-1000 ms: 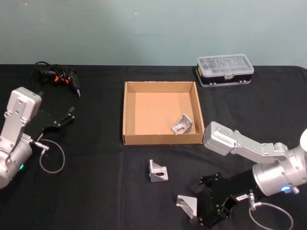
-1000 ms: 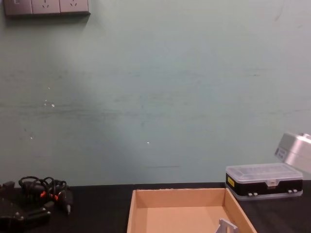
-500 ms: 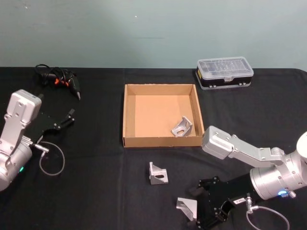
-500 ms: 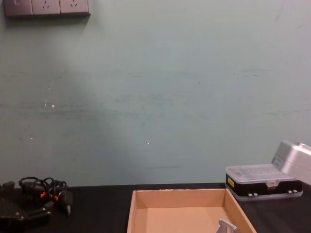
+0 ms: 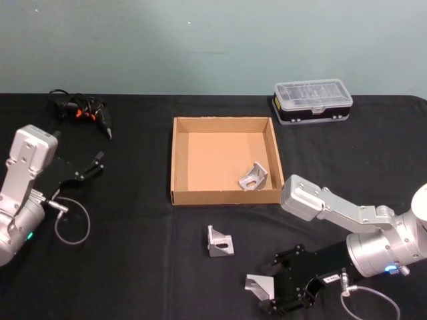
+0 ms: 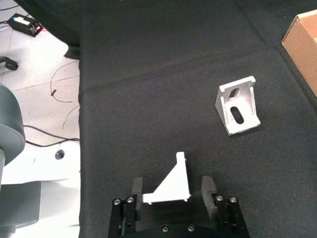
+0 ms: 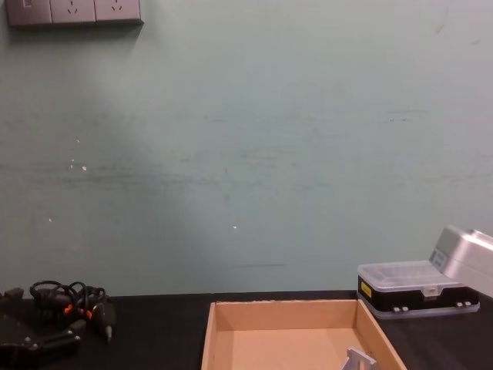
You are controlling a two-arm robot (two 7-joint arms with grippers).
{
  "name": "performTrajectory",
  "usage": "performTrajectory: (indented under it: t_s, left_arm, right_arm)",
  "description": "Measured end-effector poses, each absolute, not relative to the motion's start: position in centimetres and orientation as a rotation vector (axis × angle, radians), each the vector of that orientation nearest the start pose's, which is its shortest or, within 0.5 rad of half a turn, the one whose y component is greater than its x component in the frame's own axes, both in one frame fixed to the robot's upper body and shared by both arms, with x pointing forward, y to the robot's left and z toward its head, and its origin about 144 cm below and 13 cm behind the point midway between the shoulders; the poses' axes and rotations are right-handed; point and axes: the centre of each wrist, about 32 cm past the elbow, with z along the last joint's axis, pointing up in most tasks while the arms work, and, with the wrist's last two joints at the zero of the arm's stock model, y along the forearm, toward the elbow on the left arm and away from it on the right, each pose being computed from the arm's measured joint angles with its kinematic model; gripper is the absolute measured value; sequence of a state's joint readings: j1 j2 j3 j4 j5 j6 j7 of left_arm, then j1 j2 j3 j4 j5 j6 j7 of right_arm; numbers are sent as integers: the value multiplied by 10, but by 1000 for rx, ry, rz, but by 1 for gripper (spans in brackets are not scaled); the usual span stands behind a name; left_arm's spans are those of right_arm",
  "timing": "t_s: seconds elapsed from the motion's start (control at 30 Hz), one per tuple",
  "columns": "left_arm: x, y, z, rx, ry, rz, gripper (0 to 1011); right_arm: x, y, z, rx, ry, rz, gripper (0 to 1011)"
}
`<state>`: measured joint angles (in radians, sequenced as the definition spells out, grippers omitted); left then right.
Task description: Use one hand to pick up the angle iron from the table and place it into the box.
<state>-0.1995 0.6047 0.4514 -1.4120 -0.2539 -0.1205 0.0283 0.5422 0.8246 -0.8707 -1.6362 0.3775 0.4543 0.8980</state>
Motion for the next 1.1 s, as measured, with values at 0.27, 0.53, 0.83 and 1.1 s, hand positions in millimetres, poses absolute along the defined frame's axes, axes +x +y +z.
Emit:
performTrajectory:
  t_s: [0.27,0.53,0.83,1.1]
  left_arm:
    - [489,310,1140,304,-285,1248,1000]
    - [489,310,1140,304,-285,1248,1000]
    - [489,310,1140,305,-285,1248,1000]
    - [489,310,1140,305,-285,1248,1000]
  right_arm:
    - [505,-264,1227,-775,107,-159,541]
    - [504,-265,1226,-770,103,-165,538]
    - [499,-270,1249,-692,35,-304,537]
    - [505,-268,1274,-611,-31,-506,537]
